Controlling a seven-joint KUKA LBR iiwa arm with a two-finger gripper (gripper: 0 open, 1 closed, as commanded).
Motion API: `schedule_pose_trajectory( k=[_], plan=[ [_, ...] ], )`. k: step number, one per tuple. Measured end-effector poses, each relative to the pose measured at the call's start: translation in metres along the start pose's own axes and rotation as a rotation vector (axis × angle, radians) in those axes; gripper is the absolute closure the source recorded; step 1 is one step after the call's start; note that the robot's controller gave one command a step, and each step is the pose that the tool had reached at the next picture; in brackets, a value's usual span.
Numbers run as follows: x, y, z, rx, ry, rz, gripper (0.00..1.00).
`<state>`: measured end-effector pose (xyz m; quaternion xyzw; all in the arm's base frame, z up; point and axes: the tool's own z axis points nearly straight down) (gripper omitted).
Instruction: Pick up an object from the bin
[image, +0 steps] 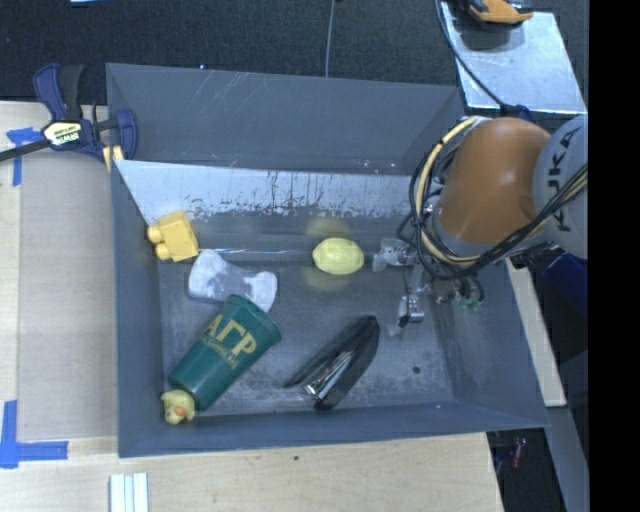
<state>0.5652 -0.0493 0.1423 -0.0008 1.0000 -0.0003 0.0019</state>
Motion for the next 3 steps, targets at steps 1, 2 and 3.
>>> schedule_pose_trajectory(
  k=[1,2,3],
  plan=[
    [0.000,0.000,0.000,0.000,0.000,0.000,0.00],
    [0.018,0.021,-0.024,0.001,0.007,-0.128,0.00],
    [0.004,0.047,-0.019,0.001,-0.010,-0.210,0.00]
  ],
)
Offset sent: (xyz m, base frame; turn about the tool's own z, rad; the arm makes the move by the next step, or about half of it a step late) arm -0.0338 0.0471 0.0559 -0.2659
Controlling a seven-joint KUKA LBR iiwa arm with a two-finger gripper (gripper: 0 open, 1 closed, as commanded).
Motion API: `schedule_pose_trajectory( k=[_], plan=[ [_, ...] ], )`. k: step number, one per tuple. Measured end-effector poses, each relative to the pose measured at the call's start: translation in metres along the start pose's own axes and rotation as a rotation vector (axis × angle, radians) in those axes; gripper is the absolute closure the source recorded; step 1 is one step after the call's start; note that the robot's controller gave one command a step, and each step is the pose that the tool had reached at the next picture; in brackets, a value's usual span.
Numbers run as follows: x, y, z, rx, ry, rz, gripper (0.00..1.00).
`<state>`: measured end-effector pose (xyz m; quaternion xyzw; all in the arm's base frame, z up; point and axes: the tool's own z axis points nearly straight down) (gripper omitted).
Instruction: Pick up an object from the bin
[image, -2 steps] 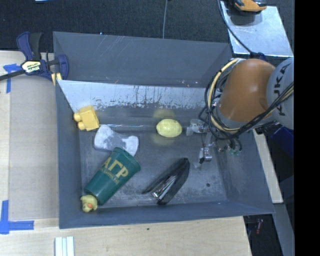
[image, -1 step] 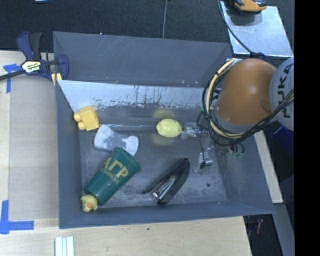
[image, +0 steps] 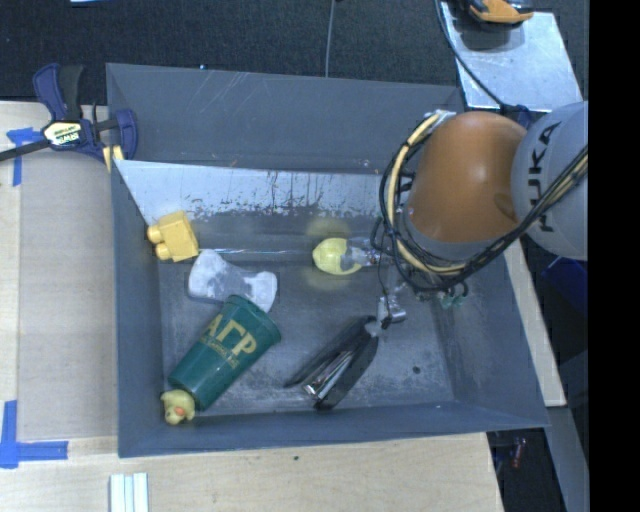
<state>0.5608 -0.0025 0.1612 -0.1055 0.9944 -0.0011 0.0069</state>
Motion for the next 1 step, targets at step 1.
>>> schedule_pose_trajectory(
  k=[1],
  plan=[
    [0.0009,0.0381,-0.0283,-0.003,0.007,-0.101,0.00]
  ],
)
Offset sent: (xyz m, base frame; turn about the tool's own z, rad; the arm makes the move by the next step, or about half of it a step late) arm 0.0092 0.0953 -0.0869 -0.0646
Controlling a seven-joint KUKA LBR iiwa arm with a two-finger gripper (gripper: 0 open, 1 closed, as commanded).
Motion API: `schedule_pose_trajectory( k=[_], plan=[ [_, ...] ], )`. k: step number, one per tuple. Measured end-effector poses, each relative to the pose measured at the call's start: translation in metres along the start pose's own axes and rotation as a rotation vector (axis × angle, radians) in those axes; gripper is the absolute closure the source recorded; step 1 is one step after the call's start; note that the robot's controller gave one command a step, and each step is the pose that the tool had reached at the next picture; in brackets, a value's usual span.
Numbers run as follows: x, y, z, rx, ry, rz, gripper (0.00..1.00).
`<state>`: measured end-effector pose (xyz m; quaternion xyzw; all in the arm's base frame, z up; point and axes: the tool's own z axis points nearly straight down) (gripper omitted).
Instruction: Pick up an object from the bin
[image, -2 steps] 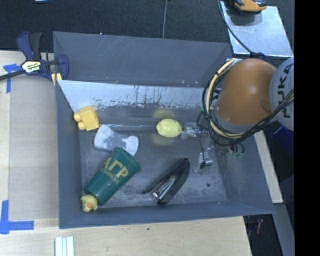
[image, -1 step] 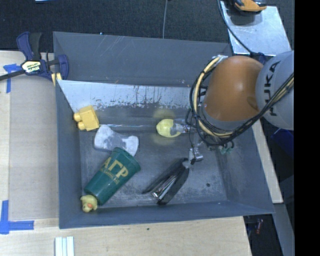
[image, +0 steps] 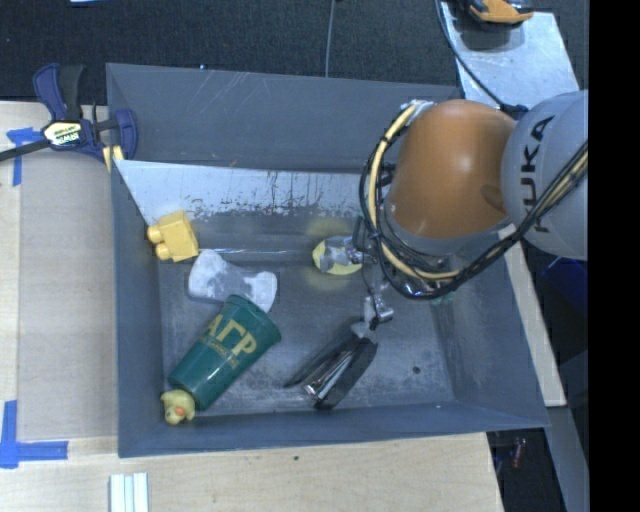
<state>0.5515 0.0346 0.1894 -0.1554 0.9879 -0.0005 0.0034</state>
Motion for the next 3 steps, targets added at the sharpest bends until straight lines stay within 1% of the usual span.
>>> schedule_pose_trajectory(
  k=[1,2,3],
  plan=[
    [-0.022,0.027,0.058,0.001,-0.007,0.010,0.00],
    [-0.009,0.041,0.062,-0.003,0.011,0.015,0.00],
    [-0.013,0.032,0.045,0.002,-0.012,-0.046,0.00]
  ],
)
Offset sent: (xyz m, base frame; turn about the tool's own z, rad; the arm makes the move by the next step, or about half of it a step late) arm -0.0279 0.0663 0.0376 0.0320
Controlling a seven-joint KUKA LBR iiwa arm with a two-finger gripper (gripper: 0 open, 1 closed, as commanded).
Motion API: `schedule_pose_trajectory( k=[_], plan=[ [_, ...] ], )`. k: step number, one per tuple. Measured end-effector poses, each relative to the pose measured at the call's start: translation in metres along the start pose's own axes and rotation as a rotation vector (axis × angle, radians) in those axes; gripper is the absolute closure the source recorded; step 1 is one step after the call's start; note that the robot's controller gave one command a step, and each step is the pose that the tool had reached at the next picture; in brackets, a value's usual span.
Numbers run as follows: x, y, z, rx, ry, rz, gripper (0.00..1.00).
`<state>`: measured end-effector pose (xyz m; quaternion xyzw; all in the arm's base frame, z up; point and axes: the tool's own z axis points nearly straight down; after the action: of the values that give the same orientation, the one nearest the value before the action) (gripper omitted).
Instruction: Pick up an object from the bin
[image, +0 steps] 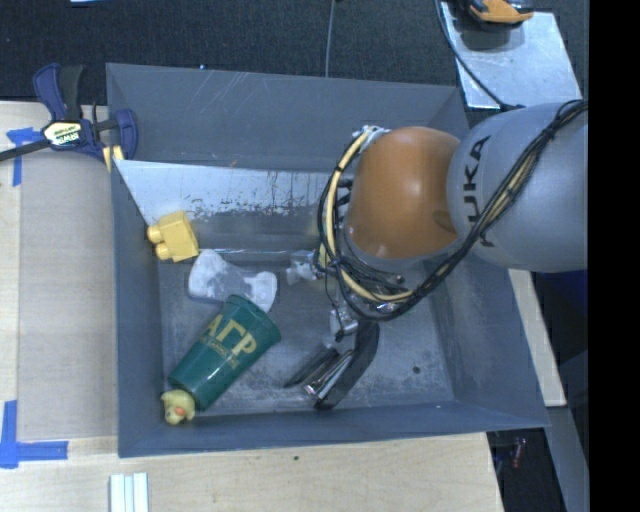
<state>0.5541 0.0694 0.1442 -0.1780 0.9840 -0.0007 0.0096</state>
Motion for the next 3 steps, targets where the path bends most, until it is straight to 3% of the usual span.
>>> schedule_pose_trajectory(
  k=[1,2,3],
  plan=[
    [-0.002,0.005,0.017,-0.003,0.014,-0.011,0.00],
    [0.016,0.016,-0.003,-0.003,0.010,-0.151,0.00],
    [-0.011,0.013,0.005,-0.005,0.009,-0.176,0.00]
  ],
)
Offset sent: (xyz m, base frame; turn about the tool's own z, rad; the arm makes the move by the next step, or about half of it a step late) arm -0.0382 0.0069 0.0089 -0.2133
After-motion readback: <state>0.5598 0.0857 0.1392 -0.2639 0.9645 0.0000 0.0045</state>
